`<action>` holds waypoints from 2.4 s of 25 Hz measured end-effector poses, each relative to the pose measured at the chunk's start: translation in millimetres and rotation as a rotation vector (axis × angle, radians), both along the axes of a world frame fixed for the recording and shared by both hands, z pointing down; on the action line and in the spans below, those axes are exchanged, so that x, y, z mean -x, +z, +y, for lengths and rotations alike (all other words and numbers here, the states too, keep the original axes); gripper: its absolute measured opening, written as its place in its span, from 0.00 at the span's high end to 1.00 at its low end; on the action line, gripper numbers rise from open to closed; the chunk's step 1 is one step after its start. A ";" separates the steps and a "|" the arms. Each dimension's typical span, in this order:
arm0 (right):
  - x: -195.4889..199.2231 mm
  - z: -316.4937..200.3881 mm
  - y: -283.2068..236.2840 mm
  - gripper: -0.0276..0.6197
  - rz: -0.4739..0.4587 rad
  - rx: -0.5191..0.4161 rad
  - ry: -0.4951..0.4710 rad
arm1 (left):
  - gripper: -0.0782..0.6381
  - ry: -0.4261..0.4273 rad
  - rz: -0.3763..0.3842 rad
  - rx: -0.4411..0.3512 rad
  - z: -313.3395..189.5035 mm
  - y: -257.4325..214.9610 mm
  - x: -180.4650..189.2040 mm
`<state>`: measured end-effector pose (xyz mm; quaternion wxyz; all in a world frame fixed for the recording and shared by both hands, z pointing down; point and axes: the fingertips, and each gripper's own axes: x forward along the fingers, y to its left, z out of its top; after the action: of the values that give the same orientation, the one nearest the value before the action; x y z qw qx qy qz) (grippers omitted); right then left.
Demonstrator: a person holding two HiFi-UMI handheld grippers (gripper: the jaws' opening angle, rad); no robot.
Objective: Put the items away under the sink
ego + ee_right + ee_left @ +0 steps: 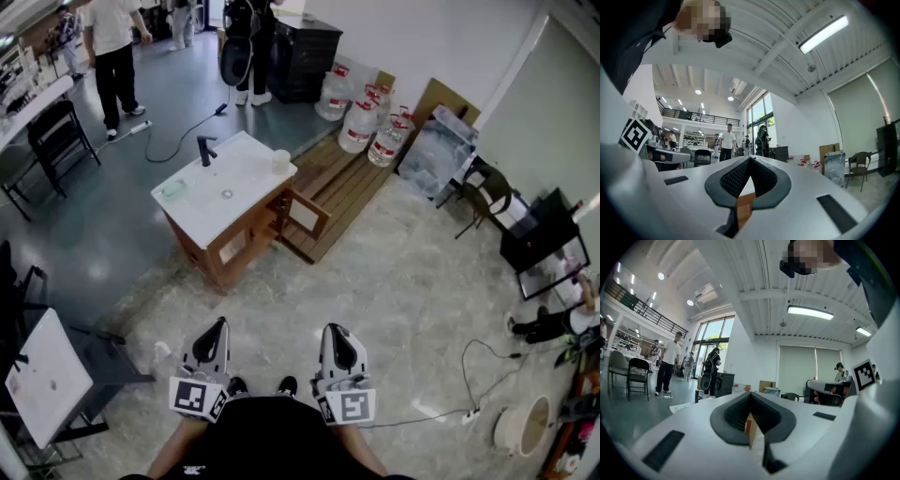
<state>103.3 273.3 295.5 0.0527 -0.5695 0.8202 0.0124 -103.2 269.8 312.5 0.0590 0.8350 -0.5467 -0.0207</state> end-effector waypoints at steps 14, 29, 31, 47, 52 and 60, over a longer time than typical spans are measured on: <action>3.1 4.3 -2.7 0.95 -0.042 -0.003 -0.029 | 0.88 0.012 0.002 0.011 1.9 2.2 -2.0; 12.6 4.4 1.0 0.62 -0.012 0.010 -0.074 | 0.88 0.018 0.003 0.018 4.8 5.2 0.8; 15.1 3.6 3.3 0.52 -0.017 0.022 -0.081 | 0.88 0.020 0.003 0.020 4.7 7.0 3.0; 44.6 6.4 -8.7 0.37 -0.026 -0.005 -0.026 | 0.88 0.069 0.020 0.014 -4.4 3.7 35.8; 60.7 8.2 -9.3 0.37 -0.023 -0.010 -0.008 | 0.88 0.090 0.023 0.008 -9.4 6.2 48.2; 71.9 -2.7 -10.0 0.37 -0.007 -0.009 0.015 | 0.88 0.103 0.032 0.016 -28.8 10.9 59.4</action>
<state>31.4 270.6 285.5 0.0580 -0.5754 0.8157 0.0146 -162.6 240.9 323.4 0.0755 0.8611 -0.5021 -0.0265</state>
